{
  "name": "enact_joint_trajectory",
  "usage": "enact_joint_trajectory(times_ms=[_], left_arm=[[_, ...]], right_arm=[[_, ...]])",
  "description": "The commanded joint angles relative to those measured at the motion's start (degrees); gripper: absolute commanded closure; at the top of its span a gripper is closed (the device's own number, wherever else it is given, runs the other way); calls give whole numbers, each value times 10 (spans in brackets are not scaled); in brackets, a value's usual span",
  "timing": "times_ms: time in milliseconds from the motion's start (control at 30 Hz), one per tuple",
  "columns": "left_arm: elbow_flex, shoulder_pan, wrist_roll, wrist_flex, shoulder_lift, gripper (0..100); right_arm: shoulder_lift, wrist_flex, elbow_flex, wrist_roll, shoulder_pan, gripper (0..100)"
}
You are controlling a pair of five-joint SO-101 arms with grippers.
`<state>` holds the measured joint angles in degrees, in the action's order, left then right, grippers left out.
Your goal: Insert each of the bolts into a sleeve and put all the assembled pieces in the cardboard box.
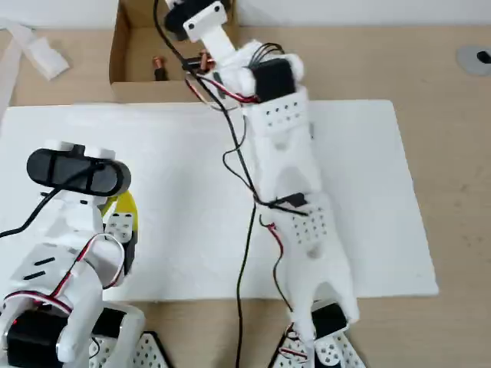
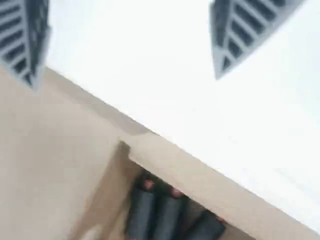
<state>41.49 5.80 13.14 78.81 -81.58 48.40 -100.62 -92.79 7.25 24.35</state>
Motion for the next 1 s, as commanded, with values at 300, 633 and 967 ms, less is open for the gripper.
enact_joint_trajectory(times_ms=[300,633,967], left_arm=[[11,-130,7,4,2,994],[11,-148,-6,4,12,922],[4,-144,-13,0,155,915]], right_arm=[[-316,-20,288,5,-40,738],[-719,17,789,100,-33,735],[-1102,128,1192,163,-82,734]])
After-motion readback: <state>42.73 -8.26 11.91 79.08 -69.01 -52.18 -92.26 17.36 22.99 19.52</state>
